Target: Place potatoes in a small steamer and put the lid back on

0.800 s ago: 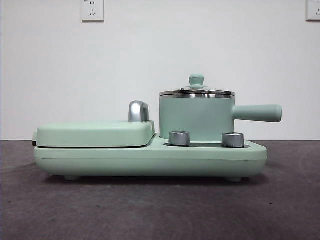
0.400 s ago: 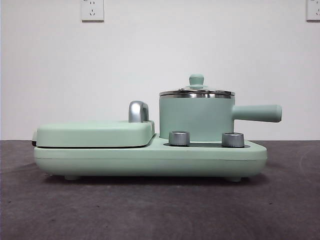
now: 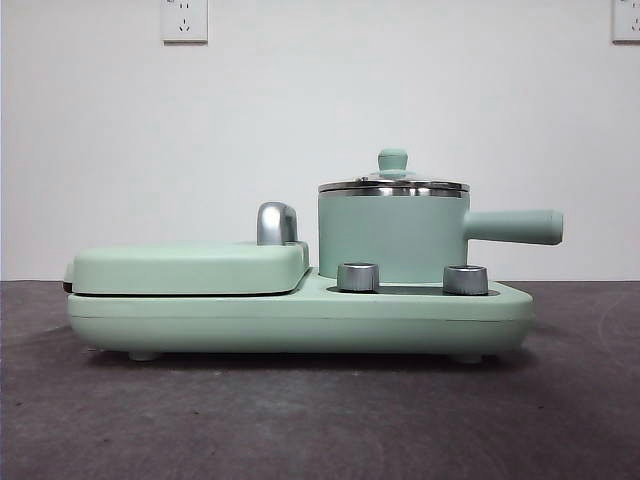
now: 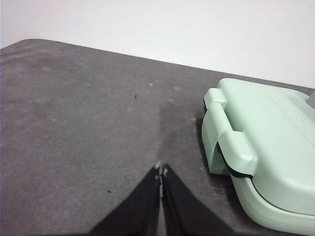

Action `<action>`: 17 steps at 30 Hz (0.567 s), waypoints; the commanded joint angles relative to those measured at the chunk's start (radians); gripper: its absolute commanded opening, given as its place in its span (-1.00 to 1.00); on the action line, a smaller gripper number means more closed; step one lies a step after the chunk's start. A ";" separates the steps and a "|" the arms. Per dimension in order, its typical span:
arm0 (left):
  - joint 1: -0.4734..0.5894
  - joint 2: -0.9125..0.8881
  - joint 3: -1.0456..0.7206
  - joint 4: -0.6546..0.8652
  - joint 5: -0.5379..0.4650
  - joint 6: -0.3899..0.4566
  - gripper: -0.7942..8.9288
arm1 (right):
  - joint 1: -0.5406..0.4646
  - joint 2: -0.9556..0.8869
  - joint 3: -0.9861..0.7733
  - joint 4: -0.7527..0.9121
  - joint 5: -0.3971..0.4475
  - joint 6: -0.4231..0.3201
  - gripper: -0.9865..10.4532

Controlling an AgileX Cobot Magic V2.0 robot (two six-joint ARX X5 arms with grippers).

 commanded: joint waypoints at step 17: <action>-0.001 0.001 -0.018 0.011 0.002 -0.008 -0.82 | -0.211 -0.124 -0.327 0.320 -0.065 0.079 -0.79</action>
